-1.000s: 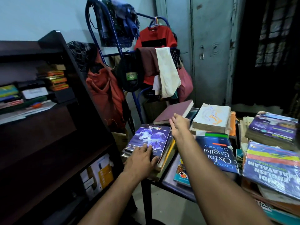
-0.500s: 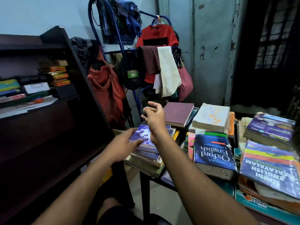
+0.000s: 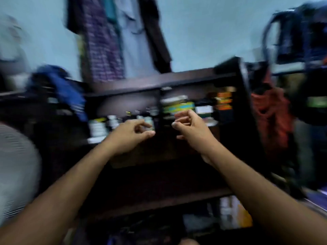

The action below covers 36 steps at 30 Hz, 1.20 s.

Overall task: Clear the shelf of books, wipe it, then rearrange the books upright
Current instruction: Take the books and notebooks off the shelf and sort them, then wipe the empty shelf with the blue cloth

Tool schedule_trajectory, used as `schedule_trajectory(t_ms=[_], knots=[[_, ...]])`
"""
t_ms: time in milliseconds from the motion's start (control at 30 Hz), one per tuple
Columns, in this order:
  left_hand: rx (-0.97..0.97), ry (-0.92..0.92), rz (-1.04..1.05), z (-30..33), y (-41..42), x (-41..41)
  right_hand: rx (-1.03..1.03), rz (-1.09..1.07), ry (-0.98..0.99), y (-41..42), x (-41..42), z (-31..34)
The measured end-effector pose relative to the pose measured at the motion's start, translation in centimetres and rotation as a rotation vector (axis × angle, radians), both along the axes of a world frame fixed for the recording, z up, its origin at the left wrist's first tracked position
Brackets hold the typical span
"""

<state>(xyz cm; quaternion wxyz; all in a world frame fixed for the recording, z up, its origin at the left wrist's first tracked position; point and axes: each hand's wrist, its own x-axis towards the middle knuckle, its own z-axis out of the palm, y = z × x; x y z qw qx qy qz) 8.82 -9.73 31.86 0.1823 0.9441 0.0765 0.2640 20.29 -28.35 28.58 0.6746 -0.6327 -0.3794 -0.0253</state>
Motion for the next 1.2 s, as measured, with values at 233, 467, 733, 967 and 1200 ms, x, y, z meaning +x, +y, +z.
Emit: schedule_trajectory(t_ms=[233,467,733,967,1200], knots=[[0.302,0.03,0.562,7.7,6.0,-10.3,-0.207,0.154,-0.402,12.3,-9.4,6.9],[0.578,-0.078,0.862,13.2,12.6,-5.6,-0.351,0.131,-0.566,16.3,-10.3,11.3],[0.576,0.057,1.103,20.1,24.0,-2.7,-0.489,0.011,-0.607,22.4,-6.8,15.3],[0.867,-0.187,0.939,18.4,22.5,-3.9,-0.417,0.06,-0.512,19.1,-5.2,13.3],[0.233,-0.412,0.307,13.7,5.8,0.7,-0.071,0.206,-0.026,11.0,-2.5,7.9]])
